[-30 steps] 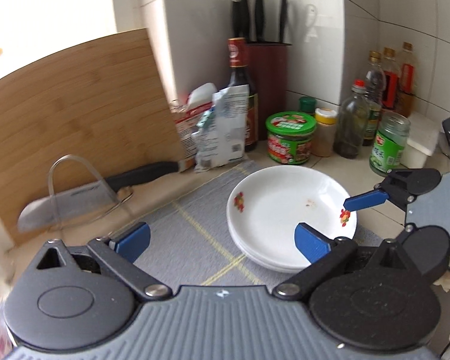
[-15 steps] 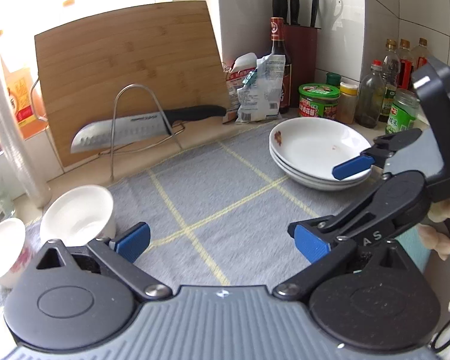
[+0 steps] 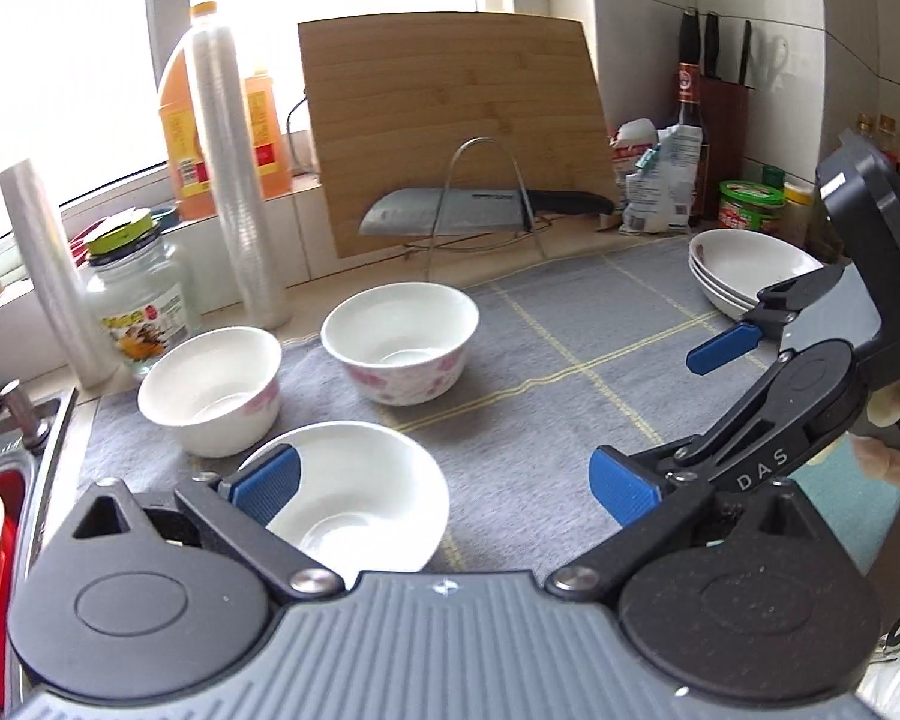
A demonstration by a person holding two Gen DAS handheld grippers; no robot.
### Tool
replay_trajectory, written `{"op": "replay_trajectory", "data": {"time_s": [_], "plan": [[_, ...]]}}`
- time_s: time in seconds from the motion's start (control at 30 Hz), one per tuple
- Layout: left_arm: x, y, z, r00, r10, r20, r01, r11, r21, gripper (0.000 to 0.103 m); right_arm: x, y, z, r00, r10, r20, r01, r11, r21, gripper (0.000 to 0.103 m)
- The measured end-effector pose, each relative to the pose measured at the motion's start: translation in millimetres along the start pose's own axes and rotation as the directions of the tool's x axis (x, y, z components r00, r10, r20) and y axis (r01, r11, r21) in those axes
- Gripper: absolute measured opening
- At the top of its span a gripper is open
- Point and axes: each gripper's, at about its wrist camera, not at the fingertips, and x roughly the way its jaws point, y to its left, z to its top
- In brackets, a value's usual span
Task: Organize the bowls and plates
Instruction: 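Move the right gripper toward the white pink-flowered bowls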
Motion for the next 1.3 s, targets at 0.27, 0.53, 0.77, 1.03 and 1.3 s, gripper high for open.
{"op": "replay_trajectory", "data": {"time_s": [0.27,0.53,0.77,1.03,1.3], "plan": [[-11.8,35.3,-26.7,0.997,0.066,-0.048,-0.070,0.995,-0.071,0.102,28.4,57.9,10.5,0.993,0.109,-0.037,-0.112,0.989,-0.091,0.103],[-9.0,52.5,-46.6,0.994,0.059,-0.092,-0.069,0.992,-0.106,0.102,48.1,84.1,6.3,0.989,0.114,-0.091,-0.127,0.979,-0.160,0.103],[5.9,54.8,-56.6,0.992,0.016,-0.123,-0.027,0.995,-0.091,0.102,44.5,80.5,1.5,0.990,0.128,-0.062,-0.136,0.978,-0.160,0.103],[19.7,55.5,-62.1,0.991,-0.012,-0.133,0.008,0.999,-0.031,0.102,49.8,79.7,4.3,0.990,0.127,-0.067,-0.137,0.977,-0.161,0.103],[27.9,60.1,-62.9,0.992,-0.018,-0.123,0.018,1.000,0.002,0.102,40.8,77.6,21.0,0.983,0.148,-0.108,-0.166,0.968,-0.190,0.103]]}}
